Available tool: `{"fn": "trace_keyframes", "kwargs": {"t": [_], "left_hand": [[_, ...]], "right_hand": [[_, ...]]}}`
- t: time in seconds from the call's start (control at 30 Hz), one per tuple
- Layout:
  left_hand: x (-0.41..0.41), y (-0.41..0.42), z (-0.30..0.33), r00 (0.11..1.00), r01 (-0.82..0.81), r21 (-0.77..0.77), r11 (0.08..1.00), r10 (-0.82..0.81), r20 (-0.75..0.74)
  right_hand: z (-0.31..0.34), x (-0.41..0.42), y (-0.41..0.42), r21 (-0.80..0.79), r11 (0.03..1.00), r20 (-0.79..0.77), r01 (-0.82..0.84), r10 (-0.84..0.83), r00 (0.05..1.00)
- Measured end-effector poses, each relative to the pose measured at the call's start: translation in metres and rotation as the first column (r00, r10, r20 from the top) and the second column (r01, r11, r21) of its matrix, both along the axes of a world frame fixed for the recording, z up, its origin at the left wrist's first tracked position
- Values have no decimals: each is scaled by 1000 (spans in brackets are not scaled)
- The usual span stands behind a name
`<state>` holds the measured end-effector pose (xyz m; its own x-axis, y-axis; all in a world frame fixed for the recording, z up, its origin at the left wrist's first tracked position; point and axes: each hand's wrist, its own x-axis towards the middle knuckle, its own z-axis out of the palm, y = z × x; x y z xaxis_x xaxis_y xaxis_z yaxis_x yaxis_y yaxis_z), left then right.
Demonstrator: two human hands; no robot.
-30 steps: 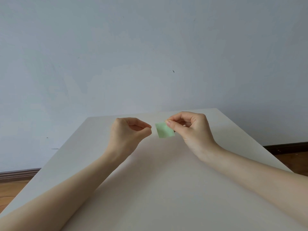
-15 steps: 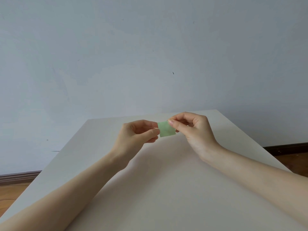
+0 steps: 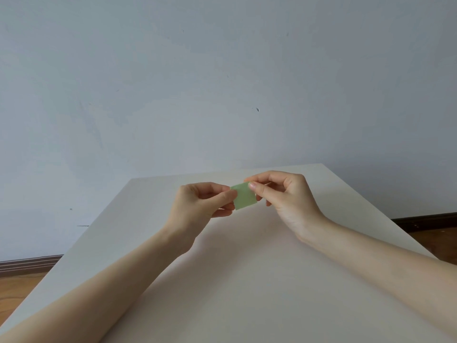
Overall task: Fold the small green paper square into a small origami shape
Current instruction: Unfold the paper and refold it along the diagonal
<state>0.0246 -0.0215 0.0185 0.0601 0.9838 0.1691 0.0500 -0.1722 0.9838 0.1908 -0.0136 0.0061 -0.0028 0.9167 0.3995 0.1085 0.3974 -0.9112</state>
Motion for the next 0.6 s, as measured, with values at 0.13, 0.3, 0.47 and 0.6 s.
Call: {"fn": "trace_keyframes", "kwargs": {"t": [0.13,0.3,0.47,0.6], "left_hand": [[-1,0,1,998,13,-48,999,-10,63],[-2,2,1,991,5,-94,996,8,134],[-4,4,0,986,-19,-105,994,36,160],[-4,4,0,989,-19,-99,995,33,141]], "right_hand": [[1,0,-2,33,999,20,-8,8,1000],[-1,-2,-4,133,991,202,-5,-23,979],[-1,-5,-7,216,974,311,-71,0,951],[-2,-5,-7,197,977,291,-79,19,957]]}}
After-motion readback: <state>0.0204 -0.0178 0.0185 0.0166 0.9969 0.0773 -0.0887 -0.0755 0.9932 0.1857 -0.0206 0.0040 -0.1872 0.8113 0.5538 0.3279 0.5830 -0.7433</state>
